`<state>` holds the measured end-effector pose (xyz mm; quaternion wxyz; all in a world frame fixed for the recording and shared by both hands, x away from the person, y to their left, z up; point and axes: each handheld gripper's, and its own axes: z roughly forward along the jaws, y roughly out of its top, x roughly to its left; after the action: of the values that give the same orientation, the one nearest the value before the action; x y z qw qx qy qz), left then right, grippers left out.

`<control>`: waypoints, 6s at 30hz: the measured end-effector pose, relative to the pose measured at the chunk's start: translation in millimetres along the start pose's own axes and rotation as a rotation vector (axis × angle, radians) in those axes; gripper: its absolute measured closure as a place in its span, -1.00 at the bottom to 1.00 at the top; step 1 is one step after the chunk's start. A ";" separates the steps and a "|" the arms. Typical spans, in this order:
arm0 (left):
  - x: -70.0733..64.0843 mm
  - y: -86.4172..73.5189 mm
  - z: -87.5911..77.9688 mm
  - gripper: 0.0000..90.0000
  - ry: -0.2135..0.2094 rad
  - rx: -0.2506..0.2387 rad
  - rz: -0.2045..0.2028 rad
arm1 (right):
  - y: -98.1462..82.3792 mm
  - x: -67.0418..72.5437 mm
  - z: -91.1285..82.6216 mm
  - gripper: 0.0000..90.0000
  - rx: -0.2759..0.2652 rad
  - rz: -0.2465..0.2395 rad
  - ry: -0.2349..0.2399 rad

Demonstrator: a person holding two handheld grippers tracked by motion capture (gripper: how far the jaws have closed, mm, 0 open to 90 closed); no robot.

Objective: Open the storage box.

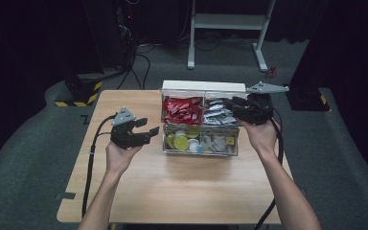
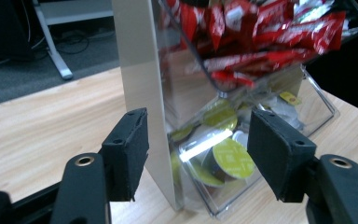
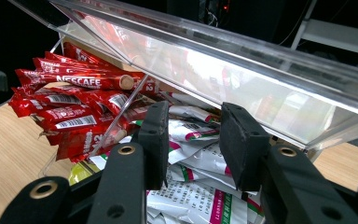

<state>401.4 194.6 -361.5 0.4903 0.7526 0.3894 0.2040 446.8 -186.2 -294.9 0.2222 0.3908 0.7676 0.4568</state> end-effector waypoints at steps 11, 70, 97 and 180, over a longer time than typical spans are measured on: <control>-11.7 28.6 11.4 -0.05 -0.037 -0.016 0.038 | 1.5 -2.0 -1.2 0.46 0.009 0.006 0.008; -33.0 64.8 54.7 0.84 -0.012 0.037 0.136 | 3.8 -3.7 -2.8 0.58 0.009 0.003 0.009; -31.5 63.6 40.1 0.89 -0.076 0.023 0.119 | 4.4 -2.5 -2.7 0.58 0.013 0.008 0.002; -13.5 37.3 -34.8 0.91 -0.091 -0.047 0.076 | 6.5 -2.7 -1.6 0.56 0.022 0.023 0.010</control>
<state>383.6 196.2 -311.9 0.5170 0.7637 0.3327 0.1972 449.9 -187.4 -288.5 0.2089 0.3998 0.7692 0.4526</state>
